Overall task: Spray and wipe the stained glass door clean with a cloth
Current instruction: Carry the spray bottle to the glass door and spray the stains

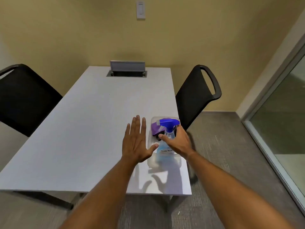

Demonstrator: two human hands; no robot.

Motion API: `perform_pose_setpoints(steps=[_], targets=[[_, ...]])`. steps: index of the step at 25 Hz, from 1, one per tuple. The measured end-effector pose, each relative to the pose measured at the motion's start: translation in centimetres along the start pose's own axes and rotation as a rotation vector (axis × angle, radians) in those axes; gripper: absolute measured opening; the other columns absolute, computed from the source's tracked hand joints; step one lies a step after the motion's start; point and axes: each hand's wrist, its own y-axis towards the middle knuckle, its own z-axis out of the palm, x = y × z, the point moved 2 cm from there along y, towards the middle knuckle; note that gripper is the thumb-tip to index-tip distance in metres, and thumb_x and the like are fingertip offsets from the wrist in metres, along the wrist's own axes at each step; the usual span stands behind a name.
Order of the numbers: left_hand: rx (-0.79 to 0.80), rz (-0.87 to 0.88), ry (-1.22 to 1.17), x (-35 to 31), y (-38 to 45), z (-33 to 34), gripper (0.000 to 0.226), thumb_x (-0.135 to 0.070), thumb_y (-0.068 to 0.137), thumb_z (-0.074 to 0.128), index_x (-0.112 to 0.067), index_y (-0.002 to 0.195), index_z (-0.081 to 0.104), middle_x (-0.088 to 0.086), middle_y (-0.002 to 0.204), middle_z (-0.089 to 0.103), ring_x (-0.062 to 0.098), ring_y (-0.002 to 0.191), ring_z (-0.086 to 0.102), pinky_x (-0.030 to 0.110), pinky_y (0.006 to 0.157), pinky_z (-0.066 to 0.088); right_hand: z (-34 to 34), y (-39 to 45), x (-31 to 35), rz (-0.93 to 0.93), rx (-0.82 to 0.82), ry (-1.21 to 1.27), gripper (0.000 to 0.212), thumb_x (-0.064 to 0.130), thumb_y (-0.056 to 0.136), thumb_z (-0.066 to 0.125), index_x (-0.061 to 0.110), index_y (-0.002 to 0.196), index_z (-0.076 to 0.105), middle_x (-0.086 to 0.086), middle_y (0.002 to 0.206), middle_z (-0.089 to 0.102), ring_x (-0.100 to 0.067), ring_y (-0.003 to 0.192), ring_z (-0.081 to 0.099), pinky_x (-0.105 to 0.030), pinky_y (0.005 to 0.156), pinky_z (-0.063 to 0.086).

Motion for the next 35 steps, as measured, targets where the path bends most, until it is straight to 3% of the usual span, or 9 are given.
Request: perform_pose_setpoints(steps=[3, 5, 9, 13, 16, 22, 26, 31, 35], targets=[[-0.003, -0.014, 0.003, 0.2, 0.1, 0.7, 0.106, -0.084, 0.078, 0.020, -0.021, 0.144, -0.034, 0.010, 0.161, -0.024, 0.027, 0.149, -0.021, 0.046, 0.122, -0.004, 0.6, 1.3, -0.3, 0.108, 0.055, 0.205, 0.060, 0.044, 0.072, 0.082, 0.026, 0.116, 0.046, 0.004, 0.107, 0.059, -0.021, 0.103, 0.060, -0.011, 0.068, 0.045], [-0.007, -0.014, -0.002, 0.4, 0.3, 1.3, 0.107, -0.084, 0.077, 0.021, -0.021, 0.147, -0.030, 0.009, 0.161, -0.023, 0.027, 0.149, -0.021, 0.045, 0.122, -0.006, 1.0, 2.5, -0.7, 0.151, 0.068, 0.299, 0.063, 0.043, 0.069, 0.084, 0.026, 0.116, 0.047, 0.004, 0.104, 0.061, -0.017, 0.098, 0.061, -0.008, 0.061, 0.047], [-0.019, -0.004, -0.042, 0.8, 0.5, 1.9, 0.106, -0.087, 0.074, 0.017, -0.023, 0.148, -0.027, 0.007, 0.162, -0.020, 0.025, 0.150, -0.017, 0.043, 0.123, -0.004, 1.3, 4.2, -0.8, 0.156, 0.202, 0.439, 0.081, 0.039, 0.067, 0.084, 0.025, 0.134, 0.040, 0.007, 0.113, 0.054, -0.014, 0.100, 0.057, -0.016, 0.072, 0.055], [-0.028, -0.004, -0.046, 1.1, 0.8, 1.9, 0.107, -0.085, 0.076, 0.022, -0.022, 0.151, -0.021, 0.007, 0.162, -0.018, 0.025, 0.150, -0.016, 0.043, 0.123, -0.003, 1.4, 4.9, -0.9, 0.197, 0.220, 0.529, 0.063, 0.033, 0.067, 0.085, 0.026, 0.119, 0.051, 0.003, 0.103, 0.062, -0.019, 0.096, 0.061, -0.020, 0.066, 0.058], [-0.040, 0.004, -0.038, 1.0, 1.0, 1.9, 0.107, -0.085, 0.077, 0.021, -0.021, 0.152, -0.020, 0.007, 0.162, -0.019, 0.025, 0.150, -0.016, 0.042, 0.122, -0.005, 1.3, 5.1, -0.9, 0.216, 0.230, 0.527, 0.059, 0.029, 0.074, 0.083, 0.018, 0.123, 0.051, -0.002, 0.103, 0.064, -0.021, 0.099, 0.061, -0.020, 0.065, 0.057], [-0.088, 0.033, -0.052, 0.5, 2.6, -0.1, 0.109, -0.089, 0.072, 0.009, -0.021, 0.153, -0.018, 0.007, 0.162, -0.018, 0.024, 0.150, -0.015, 0.040, 0.122, -0.006, -2.4, 5.8, 1.9, 0.220, 0.141, 0.554, 0.057, 0.033, 0.075, 0.082, 0.018, 0.120, 0.051, -0.006, 0.106, 0.064, -0.018, 0.096, 0.062, -0.021, 0.063, 0.050], [-0.134, 0.074, -0.089, -0.8, 4.4, -2.9, 0.108, -0.091, 0.070, 0.009, -0.026, 0.152, -0.020, 0.003, 0.162, -0.020, 0.023, 0.150, -0.015, 0.040, 0.121, -0.009, -6.4, 5.9, 4.8, 0.156, 0.107, 0.579, 0.063, 0.030, 0.077, 0.079, 0.008, 0.130, 0.052, -0.016, 0.119, 0.065, -0.027, 0.110, 0.063, -0.031, 0.082, 0.052], [-0.236, 0.205, -0.100, -4.3, 7.2, -8.4, 0.110, -0.087, 0.074, 0.020, -0.019, 0.156, -0.010, 0.009, 0.164, -0.014, 0.026, 0.151, -0.010, 0.037, 0.118, -0.012, -12.6, 4.0, 9.3, 0.063, 0.015, 0.558, 0.058, 0.022, 0.081, 0.076, 0.006, 0.130, 0.051, -0.015, 0.118, 0.066, -0.025, 0.108, 0.065, -0.040, 0.096, 0.050], [-0.330, 0.322, -0.108, -8.2, 8.3, -13.0, 0.110, -0.082, 0.076, 0.022, -0.014, 0.155, -0.011, 0.015, 0.163, -0.013, 0.027, 0.151, -0.009, 0.040, 0.122, -0.004, -17.7, 1.8, 11.7, -0.006, -0.030, 0.582, 0.041, 0.012, 0.085, 0.071, 0.008, 0.123, 0.058, -0.013, 0.121, 0.067, -0.018, 0.108, 0.067, -0.030, 0.092, 0.052]])
